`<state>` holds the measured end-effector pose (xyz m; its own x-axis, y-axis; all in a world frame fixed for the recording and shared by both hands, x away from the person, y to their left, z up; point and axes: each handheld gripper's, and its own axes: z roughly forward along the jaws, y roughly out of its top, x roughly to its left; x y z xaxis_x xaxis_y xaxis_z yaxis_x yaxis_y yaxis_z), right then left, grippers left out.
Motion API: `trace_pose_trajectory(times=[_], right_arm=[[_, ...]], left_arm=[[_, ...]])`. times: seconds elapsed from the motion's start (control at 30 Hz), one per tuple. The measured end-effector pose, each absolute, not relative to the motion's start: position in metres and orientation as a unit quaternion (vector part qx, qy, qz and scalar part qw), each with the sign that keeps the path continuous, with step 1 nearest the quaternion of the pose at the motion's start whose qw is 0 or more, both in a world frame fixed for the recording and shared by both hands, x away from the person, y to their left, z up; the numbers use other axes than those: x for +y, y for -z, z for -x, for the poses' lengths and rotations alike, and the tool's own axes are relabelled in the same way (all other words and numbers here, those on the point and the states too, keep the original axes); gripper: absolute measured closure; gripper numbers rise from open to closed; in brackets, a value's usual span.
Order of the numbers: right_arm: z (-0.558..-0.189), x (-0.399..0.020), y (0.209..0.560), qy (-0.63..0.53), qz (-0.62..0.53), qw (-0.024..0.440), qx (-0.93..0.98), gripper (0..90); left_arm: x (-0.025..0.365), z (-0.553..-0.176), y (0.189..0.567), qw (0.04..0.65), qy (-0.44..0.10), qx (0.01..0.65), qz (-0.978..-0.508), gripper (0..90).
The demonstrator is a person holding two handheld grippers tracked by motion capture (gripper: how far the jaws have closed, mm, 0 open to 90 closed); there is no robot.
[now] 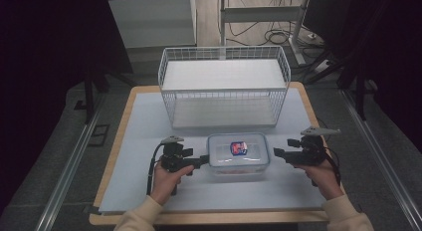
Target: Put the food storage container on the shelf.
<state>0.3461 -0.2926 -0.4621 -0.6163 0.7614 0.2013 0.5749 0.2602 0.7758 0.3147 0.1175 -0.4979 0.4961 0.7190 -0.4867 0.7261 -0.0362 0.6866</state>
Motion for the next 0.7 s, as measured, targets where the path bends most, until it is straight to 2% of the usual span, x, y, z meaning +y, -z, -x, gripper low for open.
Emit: trace_pose_trajectory(times=[0.23,0.3,0.57,0.7], right_arm=[[-0.347,-0.294,0.464,-0.434,-0.429,0.109,0.785,24.5],[-0.348,-0.294,0.465,-0.433,-0.430,0.107,0.785,24.5],[-0.347,-0.292,0.466,-0.429,-0.428,0.109,0.788,24.5],[-0.348,-0.290,0.468,-0.425,-0.427,0.105,0.791,24.5]], left_arm=[[0.105,-0.330,0.504,0.483,0.041,0.508,-0.712,16.8],[0.103,-0.336,0.509,0.489,0.076,0.515,-0.700,16.6],[0.098,-0.340,0.517,0.477,0.102,0.516,-0.704,16.0],[0.096,-0.341,0.522,0.481,0.128,0.515,-0.698,18.5]])
